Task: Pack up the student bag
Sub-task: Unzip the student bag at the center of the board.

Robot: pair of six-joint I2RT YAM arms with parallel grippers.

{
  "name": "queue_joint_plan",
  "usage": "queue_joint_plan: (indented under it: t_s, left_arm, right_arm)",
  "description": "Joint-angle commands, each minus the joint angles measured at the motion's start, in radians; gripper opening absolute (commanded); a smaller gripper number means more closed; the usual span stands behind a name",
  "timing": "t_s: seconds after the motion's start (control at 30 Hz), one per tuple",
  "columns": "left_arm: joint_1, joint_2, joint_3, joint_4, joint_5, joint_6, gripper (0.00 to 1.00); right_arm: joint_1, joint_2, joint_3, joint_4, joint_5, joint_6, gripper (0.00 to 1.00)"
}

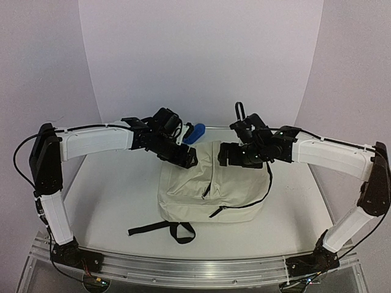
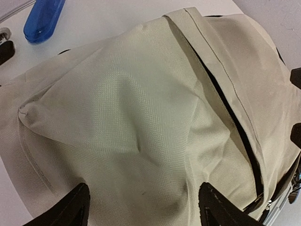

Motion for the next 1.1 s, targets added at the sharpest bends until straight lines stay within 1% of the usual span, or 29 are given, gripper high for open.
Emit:
queue_joint_plan:
  t_s: [0.0, 0.03, 0.1, 0.17, 0.23, 0.27, 0.3, 0.37, 0.4, 0.5, 0.6, 0.63, 0.67, 0.7, 0.73, 0.77, 0.83, 0.87, 0.93, 0.97, 1.07]
  left_arm:
    - [-0.006, 0.015, 0.076, -0.033, -0.056, 0.039, 0.75]
    - [-0.008, 0.016, 0.078, -0.035, -0.062, 0.042, 0.66]
    - [-0.008, 0.015, 0.074, -0.03, -0.062, 0.042, 0.6]
    - [-0.01, 0.016, 0.075, -0.025, -0.052, 0.042, 0.59]
    - [-0.011, 0.017, 0.073, -0.016, -0.037, 0.04, 0.62]
    - [-0.013, 0.021, 0.073, -0.012, -0.029, 0.04, 0.65]
    - [-0.014, 0.023, 0.074, -0.011, -0.026, 0.04, 0.66]
    - [-0.015, 0.028, 0.076, -0.005, -0.019, 0.042, 0.67]
    - [-0.016, 0.031, 0.076, -0.001, -0.011, 0.045, 0.66]
    - [-0.017, 0.044, 0.08, 0.005, 0.001, 0.046, 0.57]
    - [-0.017, 0.056, 0.077, 0.017, 0.01, 0.039, 0.38]
    - [-0.017, 0.056, 0.073, 0.026, 0.014, 0.033, 0.3]
    - [-0.017, 0.055, 0.07, 0.03, 0.015, 0.029, 0.26]
    - [-0.017, 0.052, 0.063, 0.039, 0.018, 0.023, 0.19]
    - [-0.017, 0.05, 0.058, 0.044, 0.018, 0.021, 0.18]
    - [-0.017, 0.045, 0.05, 0.051, 0.017, 0.016, 0.11]
    - [-0.017, 0.035, 0.035, 0.062, 0.008, 0.009, 0.03]
    - [-0.017, 0.029, 0.03, 0.065, 0.004, 0.006, 0.0]
    - [-0.017, 0.019, 0.022, 0.065, -0.01, 0.005, 0.0]
    - [-0.017, 0.015, 0.016, 0.063, -0.028, 0.005, 0.0]
    - [-0.017, -0.002, 0.004, 0.054, -0.063, 0.008, 0.0]
  right_arm:
    - [0.019, 0.01, 0.04, -0.009, 0.112, 0.05, 0.98]
    - [0.025, 0.017, 0.047, -0.013, 0.135, 0.059, 0.98]
    - [0.036, 0.035, 0.064, -0.023, 0.16, 0.063, 0.98]
    - [0.051, 0.059, 0.084, -0.04, 0.181, 0.065, 0.98]
    - [0.066, 0.08, 0.104, -0.055, 0.207, 0.066, 0.98]
    - [0.075, 0.102, 0.126, -0.07, 0.224, 0.067, 0.98]
    - [0.079, 0.114, 0.137, -0.078, 0.235, 0.069, 0.98]
    - [0.086, 0.131, 0.159, -0.089, 0.252, 0.068, 0.98]
    - [0.091, 0.143, 0.168, -0.093, 0.258, 0.068, 0.98]
    - [0.101, 0.172, 0.188, -0.103, 0.266, 0.071, 0.98]
    - [0.111, 0.205, 0.213, -0.122, 0.277, 0.08, 0.98]
    - [0.114, 0.217, 0.218, -0.132, 0.287, 0.084, 0.98]
    - [0.117, 0.222, 0.222, -0.137, 0.292, 0.088, 0.98]
    - [0.118, 0.233, 0.226, -0.147, 0.298, 0.089, 0.98]
    - [0.117, 0.238, 0.227, -0.151, 0.299, 0.089, 0.98]
    - [0.118, 0.252, 0.236, -0.166, 0.308, 0.086, 0.98]
    - [0.118, 0.273, 0.264, -0.199, 0.328, 0.089, 0.97]
    - [0.118, 0.286, 0.274, -0.221, 0.34, 0.091, 0.96]
    - [0.118, 0.295, 0.285, -0.243, 0.355, 0.095, 0.9]
    - [0.118, 0.293, 0.284, -0.251, 0.359, 0.095, 0.85]
    - [0.118, 0.278, 0.274, -0.255, 0.363, 0.099, 0.79]
